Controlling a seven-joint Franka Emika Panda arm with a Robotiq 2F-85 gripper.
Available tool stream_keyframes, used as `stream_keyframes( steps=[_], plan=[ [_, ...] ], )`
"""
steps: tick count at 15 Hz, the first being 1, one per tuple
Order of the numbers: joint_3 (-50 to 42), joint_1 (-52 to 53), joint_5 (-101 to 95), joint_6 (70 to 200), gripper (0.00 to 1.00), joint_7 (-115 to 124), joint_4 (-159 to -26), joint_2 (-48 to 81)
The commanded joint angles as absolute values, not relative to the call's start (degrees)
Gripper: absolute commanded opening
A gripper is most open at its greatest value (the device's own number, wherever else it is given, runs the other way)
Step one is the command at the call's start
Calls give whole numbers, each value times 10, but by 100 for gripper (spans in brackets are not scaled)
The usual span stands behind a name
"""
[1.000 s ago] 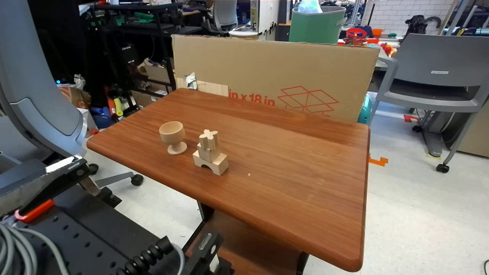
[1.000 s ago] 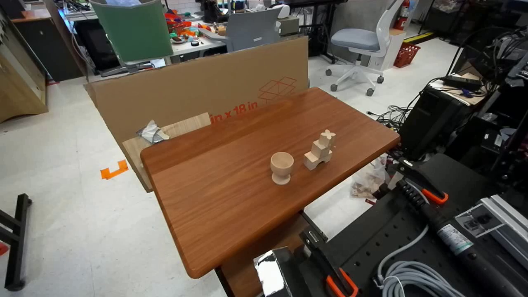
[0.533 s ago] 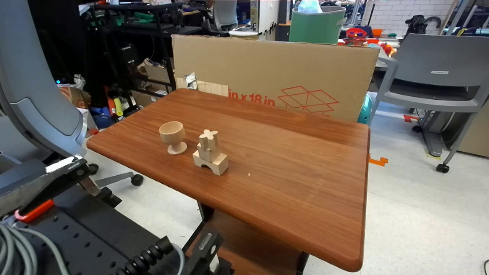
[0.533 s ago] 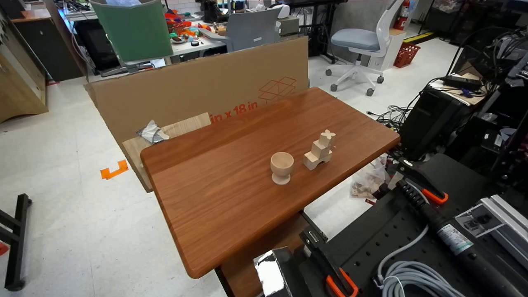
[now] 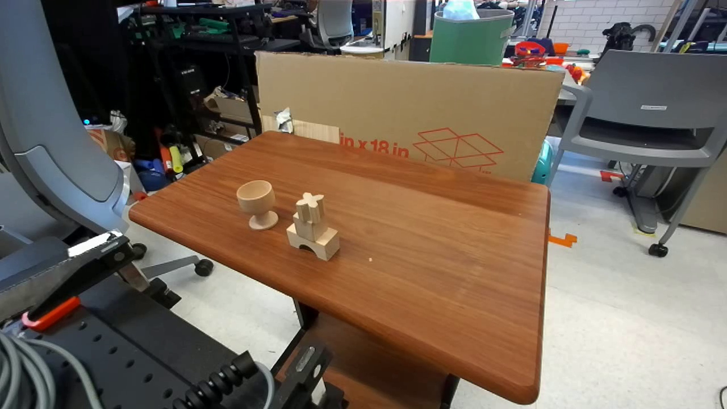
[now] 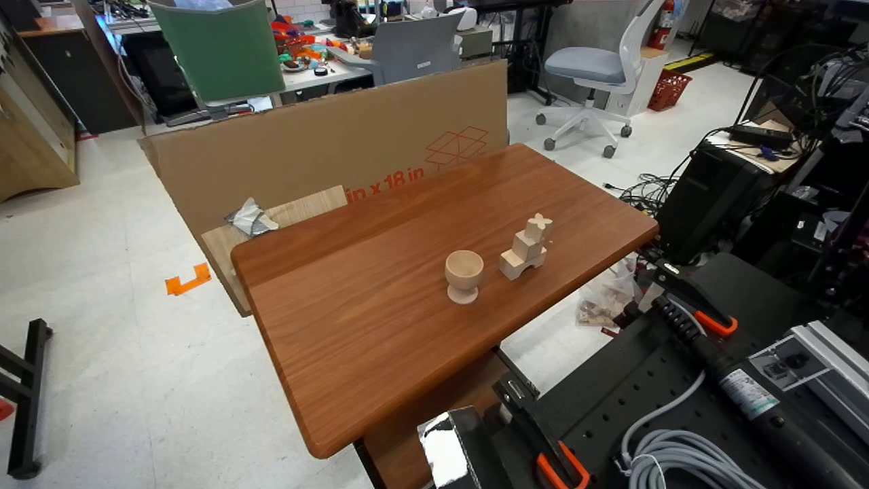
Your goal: Remove the X shaped block from the top of the stack
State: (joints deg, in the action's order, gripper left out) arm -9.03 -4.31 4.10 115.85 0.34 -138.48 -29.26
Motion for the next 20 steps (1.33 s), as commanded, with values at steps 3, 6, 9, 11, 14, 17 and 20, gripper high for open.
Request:
stream_keyframes(
  steps=[3, 6, 9, 11, 14, 17, 20],
  plan=[
    [-86, -45, 54, 1168, 100, -10, -1382, -260],
    [-97, -35, 82, 1189, 100, -40, -1379, -214],
    [-96, -30, 103, 1209, 100, -84, -1373, -153],
    [-87, -27, 101, 1250, 100, -109, -1374, -111],
    [-64, -22, 75, 1318, 100, -117, -1375, -45],
    [-37, -16, 35, 1372, 100, -98, -1377, 13],
    [-20, -10, -12, 1407, 100, -89, -1381, 55]
  ],
)
